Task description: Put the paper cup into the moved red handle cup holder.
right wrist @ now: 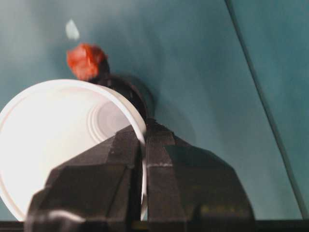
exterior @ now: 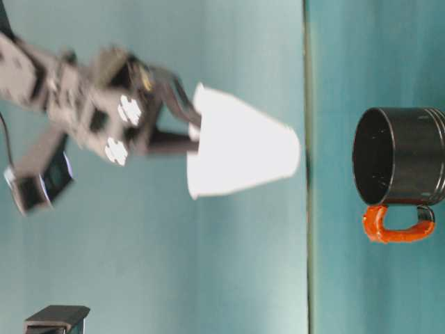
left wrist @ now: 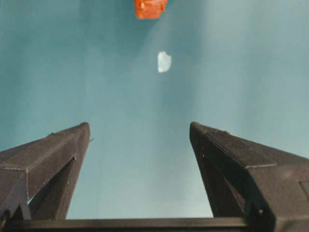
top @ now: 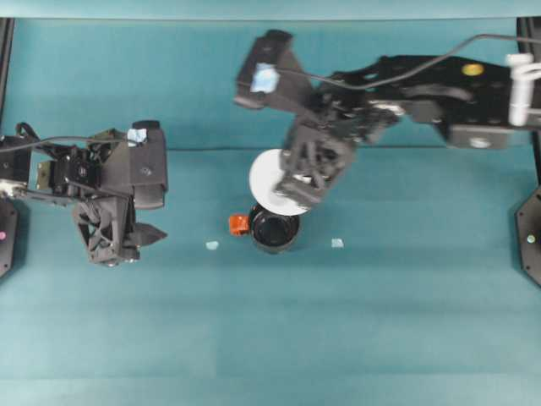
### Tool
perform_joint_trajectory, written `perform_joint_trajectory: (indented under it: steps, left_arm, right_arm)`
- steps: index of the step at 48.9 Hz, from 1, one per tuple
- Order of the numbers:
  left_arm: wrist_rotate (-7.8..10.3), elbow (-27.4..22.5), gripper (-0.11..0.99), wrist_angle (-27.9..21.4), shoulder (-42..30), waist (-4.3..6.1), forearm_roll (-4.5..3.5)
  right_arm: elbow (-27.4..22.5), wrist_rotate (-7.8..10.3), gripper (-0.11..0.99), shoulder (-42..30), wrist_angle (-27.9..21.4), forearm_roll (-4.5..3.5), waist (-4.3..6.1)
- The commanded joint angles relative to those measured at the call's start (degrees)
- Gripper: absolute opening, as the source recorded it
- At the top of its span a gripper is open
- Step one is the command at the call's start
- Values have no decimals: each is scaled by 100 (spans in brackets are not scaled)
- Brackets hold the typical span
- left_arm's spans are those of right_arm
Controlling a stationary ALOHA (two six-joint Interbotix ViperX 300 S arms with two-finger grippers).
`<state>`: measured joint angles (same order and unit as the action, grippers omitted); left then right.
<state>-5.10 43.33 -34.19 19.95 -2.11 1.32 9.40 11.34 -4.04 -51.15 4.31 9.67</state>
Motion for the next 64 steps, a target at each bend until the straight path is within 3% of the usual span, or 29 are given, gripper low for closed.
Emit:
perform_joint_trajectory:
  steps: [1, 11, 16, 30, 64]
  left_arm:
    - [-9, -44, 92, 35, 44, 9, 18]
    - [-9, -35, 92, 35, 35, 18, 18]
    - [-9, 18, 92, 62, 35, 18, 18]
    - [-9, 105, 92, 176, 26, 18, 26]
    - [0, 185, 92, 387, 44, 18, 18]
  right_arm:
    - [-123, 70, -11, -158, 114, 0, -97]
    - [-18, 70, -11, -624, 237, 0, -316]
    - [70, 70, -11, -747, 404, 0, -352]
    - [466, 70, -11, -826, 1028, -9, -299]
    - [536, 105, -8, -817, 1046, 0, -237]
